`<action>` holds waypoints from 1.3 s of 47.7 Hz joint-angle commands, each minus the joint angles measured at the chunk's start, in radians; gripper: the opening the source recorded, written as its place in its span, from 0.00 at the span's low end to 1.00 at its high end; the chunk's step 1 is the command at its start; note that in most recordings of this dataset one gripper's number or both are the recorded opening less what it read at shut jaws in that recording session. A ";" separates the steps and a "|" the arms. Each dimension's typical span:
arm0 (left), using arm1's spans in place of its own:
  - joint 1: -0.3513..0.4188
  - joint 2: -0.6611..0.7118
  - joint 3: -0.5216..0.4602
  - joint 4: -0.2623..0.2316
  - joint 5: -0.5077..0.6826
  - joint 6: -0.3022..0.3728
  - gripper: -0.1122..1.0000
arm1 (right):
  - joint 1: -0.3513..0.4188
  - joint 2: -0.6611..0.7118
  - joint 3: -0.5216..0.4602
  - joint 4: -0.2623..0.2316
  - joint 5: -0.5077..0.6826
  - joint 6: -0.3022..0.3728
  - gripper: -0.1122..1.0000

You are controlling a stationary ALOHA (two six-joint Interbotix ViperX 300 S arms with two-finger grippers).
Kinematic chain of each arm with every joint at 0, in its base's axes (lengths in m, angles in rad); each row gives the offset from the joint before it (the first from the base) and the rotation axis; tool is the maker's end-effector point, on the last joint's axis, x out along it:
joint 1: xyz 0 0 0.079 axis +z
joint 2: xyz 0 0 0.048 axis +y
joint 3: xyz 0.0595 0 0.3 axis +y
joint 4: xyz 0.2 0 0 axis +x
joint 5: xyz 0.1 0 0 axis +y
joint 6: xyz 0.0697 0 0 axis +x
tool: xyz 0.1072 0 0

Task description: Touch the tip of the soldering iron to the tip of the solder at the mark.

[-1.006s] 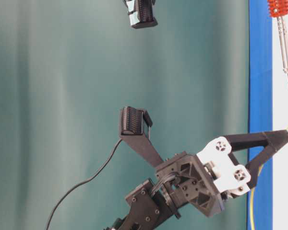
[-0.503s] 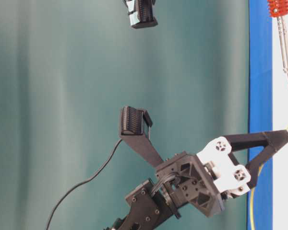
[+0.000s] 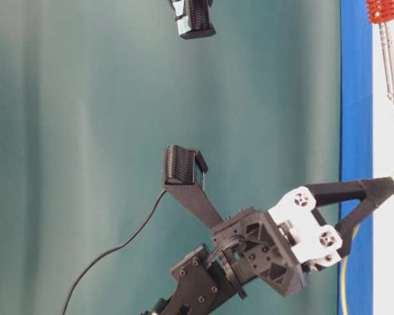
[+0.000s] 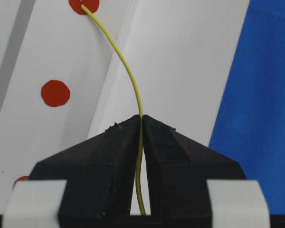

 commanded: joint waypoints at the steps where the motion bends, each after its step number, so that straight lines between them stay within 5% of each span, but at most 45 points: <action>1: 0.005 -0.020 -0.021 0.003 -0.002 0.003 0.13 | -0.002 -0.006 -0.023 -0.003 -0.003 0.000 0.16; 30: 0.005 -0.396 0.219 0.003 -0.020 0.002 0.13 | 0.000 -0.006 -0.023 -0.003 -0.005 -0.002 0.16; 43: 0.005 -0.463 0.296 0.003 -0.086 -0.011 0.13 | 0.000 -0.014 -0.021 -0.003 -0.012 -0.002 0.16; 62: 0.005 -0.518 0.350 0.003 -0.101 -0.011 0.13 | 0.000 -0.244 0.092 0.002 -0.040 0.002 0.16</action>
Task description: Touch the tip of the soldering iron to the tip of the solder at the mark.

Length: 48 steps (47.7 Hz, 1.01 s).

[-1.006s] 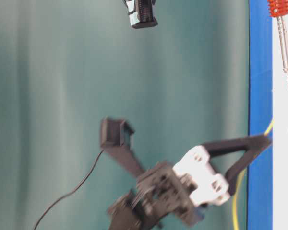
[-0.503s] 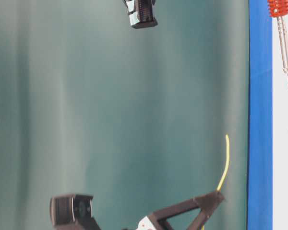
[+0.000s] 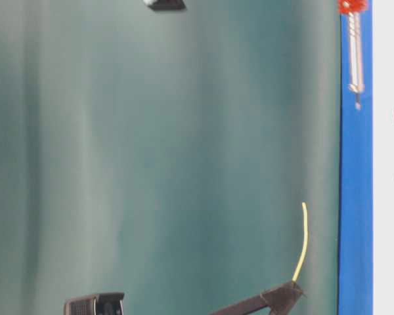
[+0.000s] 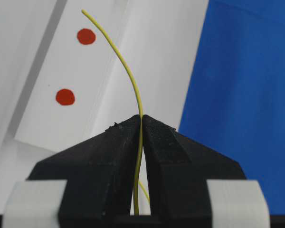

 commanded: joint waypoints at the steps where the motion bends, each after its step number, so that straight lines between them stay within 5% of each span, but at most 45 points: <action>1: 0.000 -0.029 0.003 0.002 -0.017 0.000 0.13 | 0.000 -0.058 0.009 0.003 -0.015 0.005 0.16; 27: -0.034 -0.103 0.066 0.000 -0.054 -0.026 0.13 | 0.014 -0.143 0.055 0.014 -0.064 0.044 0.16; 36: -0.127 -0.103 0.069 -0.002 -0.055 -0.092 0.13 | 0.130 -0.163 0.041 0.029 -0.092 0.066 0.16; 48: -0.347 -0.078 0.083 -0.002 -0.124 -0.161 0.13 | 0.328 -0.132 0.038 0.029 -0.192 0.101 0.16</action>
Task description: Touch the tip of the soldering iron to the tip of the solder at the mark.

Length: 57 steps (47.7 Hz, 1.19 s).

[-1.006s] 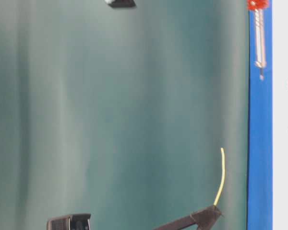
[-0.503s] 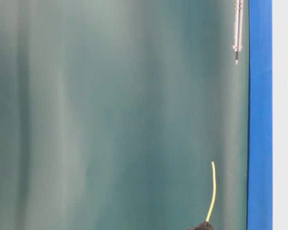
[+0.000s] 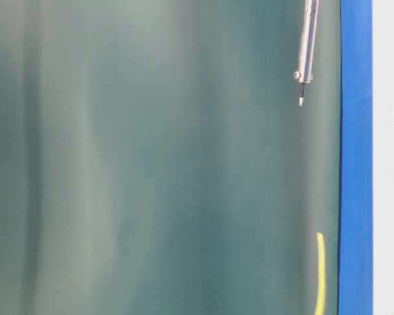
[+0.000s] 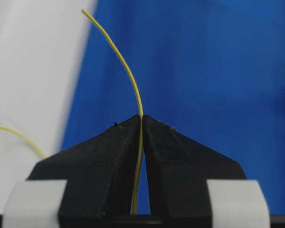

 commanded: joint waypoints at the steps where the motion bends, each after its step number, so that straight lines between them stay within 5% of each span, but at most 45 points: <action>1: -0.078 0.012 -0.002 0.000 -0.052 -0.002 0.13 | 0.064 0.018 -0.028 0.002 -0.048 0.002 0.16; 9: -0.172 0.084 0.038 0.000 -0.201 0.000 0.13 | 0.155 0.103 -0.025 0.003 -0.129 0.002 0.16; 33: -0.196 0.457 0.054 0.002 -0.423 0.043 0.13 | 0.302 0.535 -0.063 0.058 -0.402 0.003 0.16; 57: -0.221 0.506 0.034 0.002 -0.425 0.066 0.13 | 0.345 0.666 -0.117 0.084 -0.445 0.005 0.16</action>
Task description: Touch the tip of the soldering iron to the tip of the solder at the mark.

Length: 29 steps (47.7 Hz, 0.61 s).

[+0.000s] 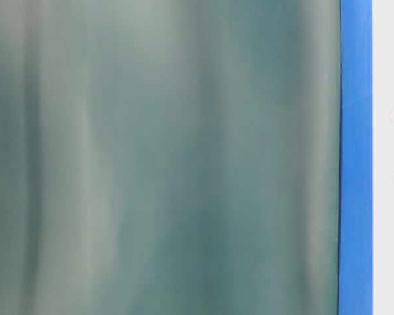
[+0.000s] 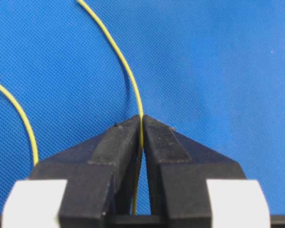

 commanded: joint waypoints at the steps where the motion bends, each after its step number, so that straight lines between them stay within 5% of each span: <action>1: -0.002 -0.009 -0.017 0.000 0.009 0.003 0.13 | 0.005 0.000 -0.012 0.003 -0.006 0.000 0.16; 6: -0.002 -0.009 -0.025 0.000 0.023 -0.002 0.16 | 0.003 0.000 -0.014 0.005 -0.011 0.002 0.28; 19: 0.006 -0.107 -0.046 0.000 0.135 0.011 0.84 | 0.002 -0.095 -0.008 0.003 0.012 -0.009 0.92; 29: 0.048 -0.287 -0.049 0.005 0.295 0.028 0.81 | -0.041 -0.305 0.008 -0.032 0.121 -0.034 0.86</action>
